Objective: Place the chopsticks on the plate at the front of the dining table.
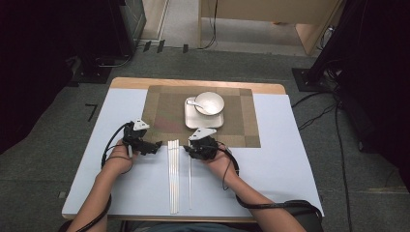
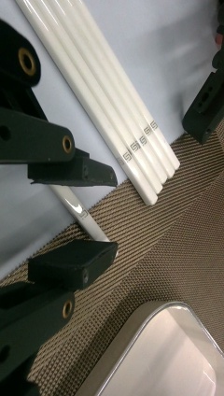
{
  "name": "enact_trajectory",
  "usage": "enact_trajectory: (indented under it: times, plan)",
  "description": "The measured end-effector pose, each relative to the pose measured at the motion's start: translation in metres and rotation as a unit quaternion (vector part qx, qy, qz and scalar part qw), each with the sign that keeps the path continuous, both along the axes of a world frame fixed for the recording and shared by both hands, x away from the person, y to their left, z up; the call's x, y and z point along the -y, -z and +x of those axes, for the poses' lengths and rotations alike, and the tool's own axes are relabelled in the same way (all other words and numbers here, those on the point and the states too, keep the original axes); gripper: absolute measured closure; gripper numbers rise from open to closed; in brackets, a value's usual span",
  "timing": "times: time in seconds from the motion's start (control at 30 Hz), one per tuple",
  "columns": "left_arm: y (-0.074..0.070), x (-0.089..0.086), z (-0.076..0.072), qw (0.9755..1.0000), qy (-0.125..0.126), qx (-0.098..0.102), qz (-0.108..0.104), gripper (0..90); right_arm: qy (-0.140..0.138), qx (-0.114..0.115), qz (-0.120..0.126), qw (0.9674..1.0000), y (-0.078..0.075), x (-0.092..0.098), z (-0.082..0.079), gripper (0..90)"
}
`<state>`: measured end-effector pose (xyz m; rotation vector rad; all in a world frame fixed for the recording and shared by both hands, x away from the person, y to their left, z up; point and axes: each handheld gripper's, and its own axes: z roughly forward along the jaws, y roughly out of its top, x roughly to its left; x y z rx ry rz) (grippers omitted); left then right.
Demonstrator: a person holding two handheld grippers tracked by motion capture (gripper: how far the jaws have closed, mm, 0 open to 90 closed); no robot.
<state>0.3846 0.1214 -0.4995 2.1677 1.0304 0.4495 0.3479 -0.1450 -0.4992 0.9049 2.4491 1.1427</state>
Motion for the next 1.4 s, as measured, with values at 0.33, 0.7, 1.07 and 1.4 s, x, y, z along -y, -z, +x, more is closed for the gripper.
enact_trajectory:
  times: [0.33, 0.7, 1.07, 1.4]
  plan:
    - [0.0, 0.0, 0.0, 1.0, 0.0, 0.001, 0.0, 0.0, 0.008, -0.013, 0.013, 0.9998, -0.001, 0.008, 0.007, 79.4]
    - [0.0, 0.0, -0.001, 1.0, -0.003, 0.002, -0.001, 0.0, 0.01, -0.023, 0.026, 0.9994, 0.0, 0.013, 0.014, 83.7]
    - [0.0, 0.001, 0.0, 1.0, -0.004, 0.001, 0.0, 0.0, 0.013, -0.022, 0.032, 0.9992, -0.004, 0.013, 0.024, 83.5]
    - [0.0, 0.001, -0.001, 1.0, -0.006, 0.003, 0.0, 0.0, 0.01, -0.022, 0.029, 0.9993, -0.002, 0.011, 0.027, 78.2]
